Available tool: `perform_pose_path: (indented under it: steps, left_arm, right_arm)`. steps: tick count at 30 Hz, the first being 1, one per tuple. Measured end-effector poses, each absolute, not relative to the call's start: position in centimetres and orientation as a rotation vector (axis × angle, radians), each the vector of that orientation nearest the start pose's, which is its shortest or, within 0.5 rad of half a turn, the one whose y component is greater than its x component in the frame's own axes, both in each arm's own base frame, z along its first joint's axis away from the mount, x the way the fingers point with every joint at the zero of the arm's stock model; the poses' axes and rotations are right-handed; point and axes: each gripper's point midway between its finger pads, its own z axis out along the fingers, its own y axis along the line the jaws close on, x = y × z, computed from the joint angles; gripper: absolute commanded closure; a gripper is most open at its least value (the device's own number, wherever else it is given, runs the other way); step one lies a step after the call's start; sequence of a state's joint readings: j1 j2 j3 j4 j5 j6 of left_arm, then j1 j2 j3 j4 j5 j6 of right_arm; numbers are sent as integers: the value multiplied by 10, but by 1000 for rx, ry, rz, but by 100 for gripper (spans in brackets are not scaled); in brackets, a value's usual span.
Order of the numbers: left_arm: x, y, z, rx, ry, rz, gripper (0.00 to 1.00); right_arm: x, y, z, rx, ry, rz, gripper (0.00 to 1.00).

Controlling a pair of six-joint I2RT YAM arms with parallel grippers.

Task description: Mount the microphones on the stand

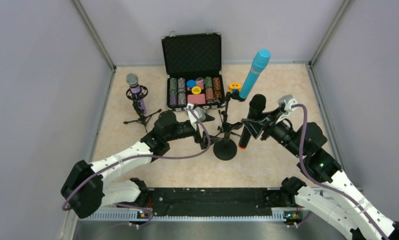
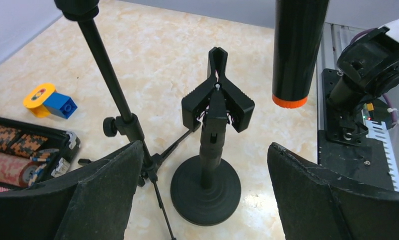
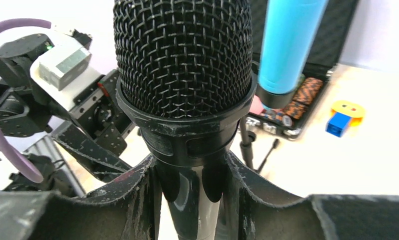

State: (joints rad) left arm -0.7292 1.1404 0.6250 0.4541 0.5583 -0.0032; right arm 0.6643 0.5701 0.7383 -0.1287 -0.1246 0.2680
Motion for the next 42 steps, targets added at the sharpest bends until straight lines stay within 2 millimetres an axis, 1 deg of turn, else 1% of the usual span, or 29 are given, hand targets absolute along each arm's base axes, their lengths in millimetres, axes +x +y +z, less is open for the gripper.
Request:
perform_pose_path:
  steps: [4, 7, 10, 14, 20, 24, 25, 26, 27, 28, 29, 30, 31, 36, 39, 42]
  left_arm:
    - [220, -328, 231, 1058, 1354, -1010, 4]
    - [222, -337, 238, 1082, 1316, -1029, 4]
    - [220, -347, 244, 1110, 1271, -1042, 3]
    - [217, -357, 248, 1140, 1235, -1061, 4]
    - [217, -367, 241, 1169, 1222, -1079, 7]
    - [220, -371, 231, 1180, 1236, -1079, 12]
    - [221, -372, 229, 1180, 1240, -1079, 15]
    - [221, -373, 227, 1181, 1243, -1080, 20]
    - [222, -374, 226, 1182, 1243, -1080, 28]
    - [222, -375, 225, 1182, 1245, -1081, 43]
    - [223, -375, 224, 1182, 1248, -1082, 74]
    - [224, -376, 224, 1182, 1248, -1083, 97]
    - [224, -378, 227, 1189, 1229, -1084, 100]
    - [227, -379, 231, 1173, 1241, -1079, 100]
    - [225, -374, 232, 1160, 1255, -1072, 100]
    - [218, -368, 240, 1152, 1249, -1081, 100]
  right_arm:
    - [203, 181, 322, -377, 1525, 738, 100]
    - [210, 172, 318, -358, 1524, 669, 100]
    - [216, 165, 311, -348, 1530, 607, 100]
    - [223, 158, 302, -338, 1528, 546, 100]
    - [227, 158, 300, -336, 1505, 525, 100]
    - [229, 159, 306, -332, 1477, 531, 100]
    - [229, 160, 308, -332, 1470, 531, 100]
    - [230, 160, 309, -333, 1465, 532, 100]
    - [231, 161, 310, -332, 1462, 532, 100]
    - [232, 161, 311, -333, 1458, 531, 100]
    - [232, 162, 311, -335, 1455, 530, 100]
    - [233, 163, 312, -336, 1453, 529, 100]
    - [233, 163, 312, -338, 1452, 529, 100]
    - [235, 167, 313, -357, 1426, 529, 100]
    - [233, 175, 315, -395, 1395, 562, 100]
    - [232, 186, 317, -440, 1360, 600, 100]
